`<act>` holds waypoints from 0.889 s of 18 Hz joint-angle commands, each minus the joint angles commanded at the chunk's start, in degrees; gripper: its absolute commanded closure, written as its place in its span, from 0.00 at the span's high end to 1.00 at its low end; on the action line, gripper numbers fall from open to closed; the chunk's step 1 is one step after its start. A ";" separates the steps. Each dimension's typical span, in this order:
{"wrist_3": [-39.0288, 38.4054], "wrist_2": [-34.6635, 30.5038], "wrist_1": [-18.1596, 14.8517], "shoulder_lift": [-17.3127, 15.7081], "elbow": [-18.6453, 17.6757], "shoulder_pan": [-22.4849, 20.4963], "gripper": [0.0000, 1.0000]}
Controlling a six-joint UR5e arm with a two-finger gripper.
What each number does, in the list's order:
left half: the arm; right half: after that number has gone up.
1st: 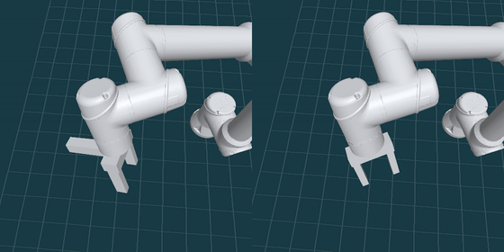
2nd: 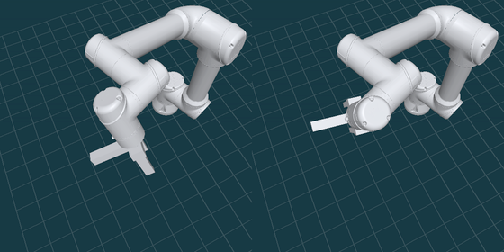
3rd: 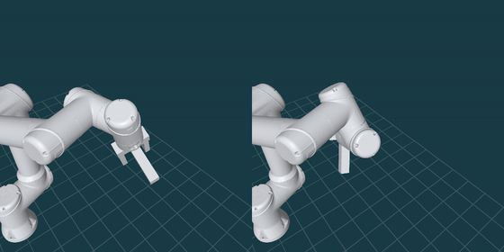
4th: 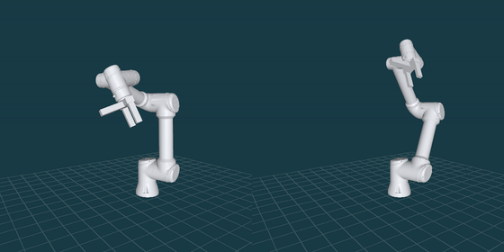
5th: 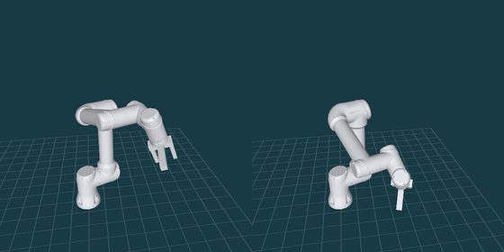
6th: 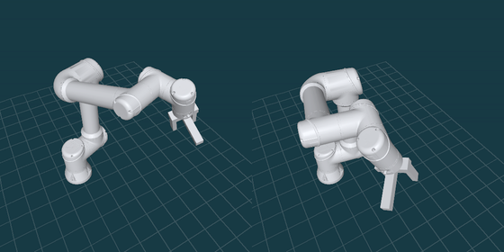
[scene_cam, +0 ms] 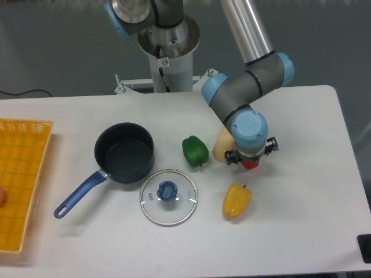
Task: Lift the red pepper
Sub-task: 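Lower the gripper onto the red bell pepper and close on it, then lift the red bell pepper and carry it toward the glass lid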
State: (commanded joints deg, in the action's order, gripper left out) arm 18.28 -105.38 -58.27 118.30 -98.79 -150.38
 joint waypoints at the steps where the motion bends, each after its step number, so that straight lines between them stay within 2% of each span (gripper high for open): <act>1: 0.00 -0.18 0.00 0.00 -0.09 0.09 0.86; 3: -0.35 -0.09 0.09 0.18 -0.26 0.17 0.86; 10: 0.09 -0.18 -0.17 -0.09 0.61 0.35 0.55; 14: 0.18 -0.18 -0.17 -0.09 0.79 0.96 0.49; 15: 0.18 -0.18 -0.26 -0.17 1.23 1.05 0.42; 16: 0.18 -0.09 -0.52 -0.26 1.32 1.23 0.41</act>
State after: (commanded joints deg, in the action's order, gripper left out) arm 18.46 -105.47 -58.80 118.04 -97.47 -149.15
